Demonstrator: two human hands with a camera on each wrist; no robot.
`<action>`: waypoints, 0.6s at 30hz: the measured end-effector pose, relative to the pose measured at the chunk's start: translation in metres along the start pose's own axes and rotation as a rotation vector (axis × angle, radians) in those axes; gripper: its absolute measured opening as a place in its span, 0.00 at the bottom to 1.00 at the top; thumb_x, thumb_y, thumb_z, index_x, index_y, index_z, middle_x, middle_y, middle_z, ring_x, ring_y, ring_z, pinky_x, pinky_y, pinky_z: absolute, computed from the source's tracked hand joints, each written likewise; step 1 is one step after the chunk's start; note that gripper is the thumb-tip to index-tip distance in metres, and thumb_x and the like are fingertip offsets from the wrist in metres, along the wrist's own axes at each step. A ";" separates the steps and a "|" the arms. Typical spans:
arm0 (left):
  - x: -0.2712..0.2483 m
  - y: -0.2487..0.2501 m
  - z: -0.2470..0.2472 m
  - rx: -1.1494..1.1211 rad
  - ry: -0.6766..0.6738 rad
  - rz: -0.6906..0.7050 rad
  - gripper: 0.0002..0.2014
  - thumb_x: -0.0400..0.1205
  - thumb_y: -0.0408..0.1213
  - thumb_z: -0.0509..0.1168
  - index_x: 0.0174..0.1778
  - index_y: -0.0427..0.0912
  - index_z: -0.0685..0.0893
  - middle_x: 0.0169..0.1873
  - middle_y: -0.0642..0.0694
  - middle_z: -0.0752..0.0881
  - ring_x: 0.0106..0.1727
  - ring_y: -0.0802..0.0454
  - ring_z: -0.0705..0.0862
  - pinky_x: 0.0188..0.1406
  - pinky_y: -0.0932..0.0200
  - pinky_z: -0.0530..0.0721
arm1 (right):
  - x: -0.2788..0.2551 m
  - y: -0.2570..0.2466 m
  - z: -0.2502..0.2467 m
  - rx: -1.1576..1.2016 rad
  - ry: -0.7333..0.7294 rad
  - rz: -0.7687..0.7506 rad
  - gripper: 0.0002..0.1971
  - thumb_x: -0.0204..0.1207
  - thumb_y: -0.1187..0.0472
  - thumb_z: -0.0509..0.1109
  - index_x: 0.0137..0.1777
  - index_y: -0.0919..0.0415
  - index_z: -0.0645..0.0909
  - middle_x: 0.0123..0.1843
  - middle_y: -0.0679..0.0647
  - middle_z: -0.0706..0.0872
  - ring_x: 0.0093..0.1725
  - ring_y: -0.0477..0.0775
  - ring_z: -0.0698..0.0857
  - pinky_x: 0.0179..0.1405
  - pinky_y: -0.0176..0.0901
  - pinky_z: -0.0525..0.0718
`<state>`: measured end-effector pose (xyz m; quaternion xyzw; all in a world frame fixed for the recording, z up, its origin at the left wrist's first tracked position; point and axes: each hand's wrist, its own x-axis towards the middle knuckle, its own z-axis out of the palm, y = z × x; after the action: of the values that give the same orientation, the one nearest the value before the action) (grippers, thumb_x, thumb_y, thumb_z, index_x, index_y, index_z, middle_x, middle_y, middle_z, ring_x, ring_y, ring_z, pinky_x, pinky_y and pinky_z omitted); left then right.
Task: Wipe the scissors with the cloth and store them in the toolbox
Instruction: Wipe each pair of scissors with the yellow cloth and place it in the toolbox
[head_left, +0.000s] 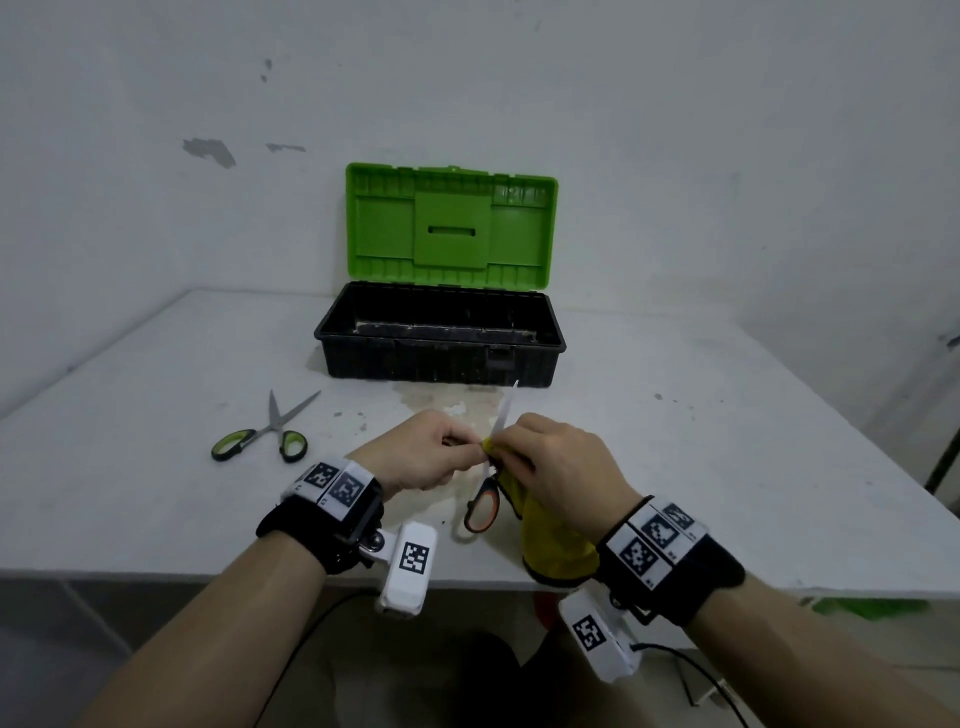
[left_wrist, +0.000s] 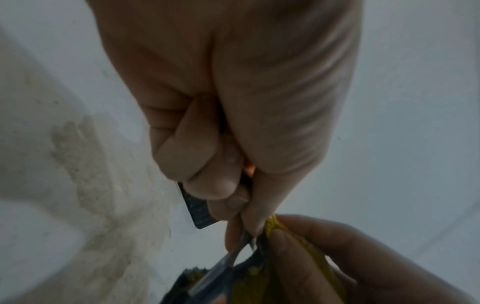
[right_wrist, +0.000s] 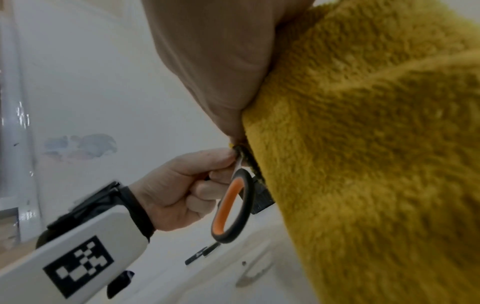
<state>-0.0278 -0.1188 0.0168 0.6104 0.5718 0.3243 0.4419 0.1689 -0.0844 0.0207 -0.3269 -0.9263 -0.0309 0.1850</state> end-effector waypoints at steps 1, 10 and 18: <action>0.000 0.001 0.000 0.035 -0.008 0.015 0.10 0.85 0.37 0.67 0.47 0.33 0.89 0.23 0.49 0.73 0.22 0.56 0.68 0.21 0.63 0.66 | 0.000 -0.001 0.000 -0.012 -0.006 0.008 0.11 0.84 0.48 0.60 0.56 0.49 0.83 0.47 0.48 0.83 0.42 0.54 0.85 0.35 0.52 0.85; 0.000 -0.005 0.003 0.048 -0.039 -0.011 0.08 0.85 0.39 0.68 0.48 0.41 0.92 0.24 0.50 0.76 0.23 0.55 0.68 0.21 0.61 0.65 | 0.003 0.012 -0.020 0.103 0.117 0.227 0.09 0.83 0.51 0.63 0.53 0.51 0.84 0.48 0.47 0.84 0.45 0.52 0.82 0.42 0.50 0.85; 0.002 -0.003 0.005 0.073 -0.077 0.063 0.10 0.86 0.37 0.67 0.50 0.36 0.91 0.25 0.45 0.74 0.21 0.56 0.67 0.20 0.62 0.65 | -0.006 -0.005 -0.006 0.054 -0.021 0.138 0.11 0.84 0.50 0.61 0.54 0.51 0.83 0.48 0.48 0.82 0.44 0.53 0.83 0.39 0.49 0.84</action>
<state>-0.0245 -0.1174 0.0119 0.6560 0.5461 0.2932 0.4306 0.1719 -0.0929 0.0249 -0.3852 -0.9039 0.0105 0.1855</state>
